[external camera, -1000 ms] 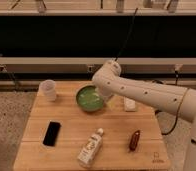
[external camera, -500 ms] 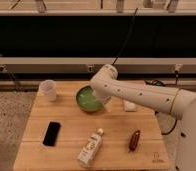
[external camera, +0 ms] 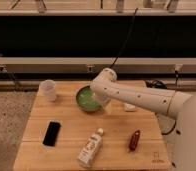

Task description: Pick up the ceramic bowl

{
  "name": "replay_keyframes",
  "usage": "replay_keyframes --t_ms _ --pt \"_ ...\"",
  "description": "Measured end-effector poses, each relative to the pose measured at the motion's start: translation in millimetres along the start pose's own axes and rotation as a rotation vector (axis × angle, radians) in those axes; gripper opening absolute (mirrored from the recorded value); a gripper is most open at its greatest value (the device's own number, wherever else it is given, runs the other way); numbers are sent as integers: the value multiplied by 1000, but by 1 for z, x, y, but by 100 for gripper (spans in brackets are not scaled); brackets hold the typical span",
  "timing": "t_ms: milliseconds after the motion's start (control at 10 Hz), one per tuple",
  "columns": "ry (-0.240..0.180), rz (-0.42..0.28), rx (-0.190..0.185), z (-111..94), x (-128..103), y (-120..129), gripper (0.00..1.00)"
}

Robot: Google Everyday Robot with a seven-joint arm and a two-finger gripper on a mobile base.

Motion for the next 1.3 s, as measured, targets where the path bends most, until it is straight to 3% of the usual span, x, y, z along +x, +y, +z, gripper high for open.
replay_keyframes --t_ms 1300 --pt "-8 -63 -28 24 -1 5 80"
